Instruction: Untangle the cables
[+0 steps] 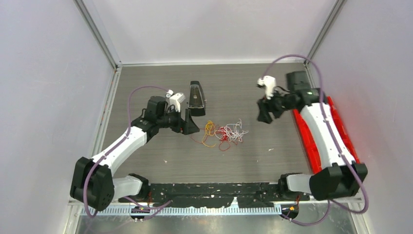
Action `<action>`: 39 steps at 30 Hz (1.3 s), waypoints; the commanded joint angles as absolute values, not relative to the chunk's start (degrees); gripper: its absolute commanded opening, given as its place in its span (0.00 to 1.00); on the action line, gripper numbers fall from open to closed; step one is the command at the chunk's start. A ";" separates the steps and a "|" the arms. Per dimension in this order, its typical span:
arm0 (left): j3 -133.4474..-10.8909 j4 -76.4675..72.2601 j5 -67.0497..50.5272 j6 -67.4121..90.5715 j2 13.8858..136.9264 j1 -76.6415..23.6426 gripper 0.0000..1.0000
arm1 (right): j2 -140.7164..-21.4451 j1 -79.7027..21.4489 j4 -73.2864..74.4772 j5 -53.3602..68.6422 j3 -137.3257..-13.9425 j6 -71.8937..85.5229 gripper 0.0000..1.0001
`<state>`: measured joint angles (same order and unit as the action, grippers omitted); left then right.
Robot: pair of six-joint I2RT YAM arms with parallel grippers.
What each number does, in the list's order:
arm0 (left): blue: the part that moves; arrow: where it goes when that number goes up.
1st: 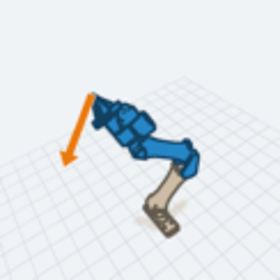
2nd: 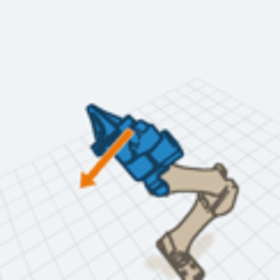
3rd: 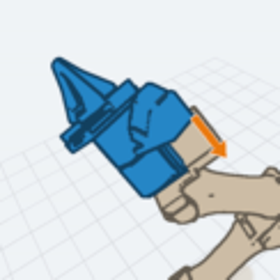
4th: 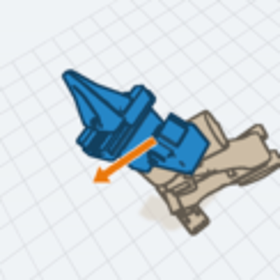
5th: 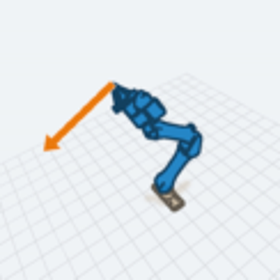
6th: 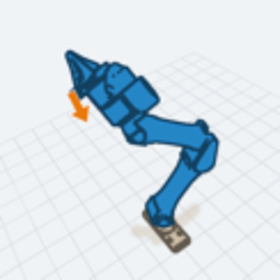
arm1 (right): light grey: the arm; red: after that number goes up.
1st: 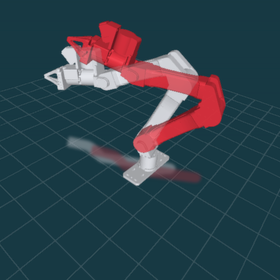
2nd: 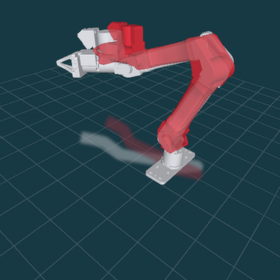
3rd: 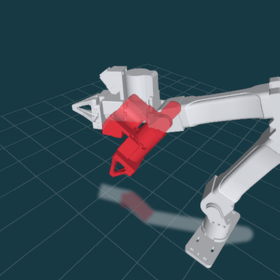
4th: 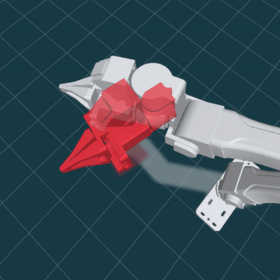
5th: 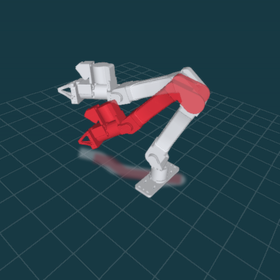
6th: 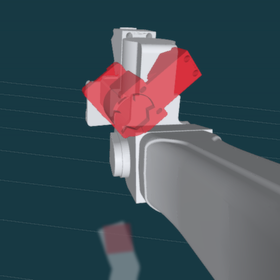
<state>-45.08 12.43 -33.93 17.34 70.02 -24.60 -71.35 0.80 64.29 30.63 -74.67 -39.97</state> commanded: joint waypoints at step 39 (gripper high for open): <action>-41.25 8.39 -37.63 21.82 68.27 -14.24 0.68 | -111.83 -33.99 26.58 31.66 -80.38 -11.53 0.17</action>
<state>-39.68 9.23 -36.56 22.33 69.56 -14.50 -118.45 -33.50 28.38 29.63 -82.39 -12.60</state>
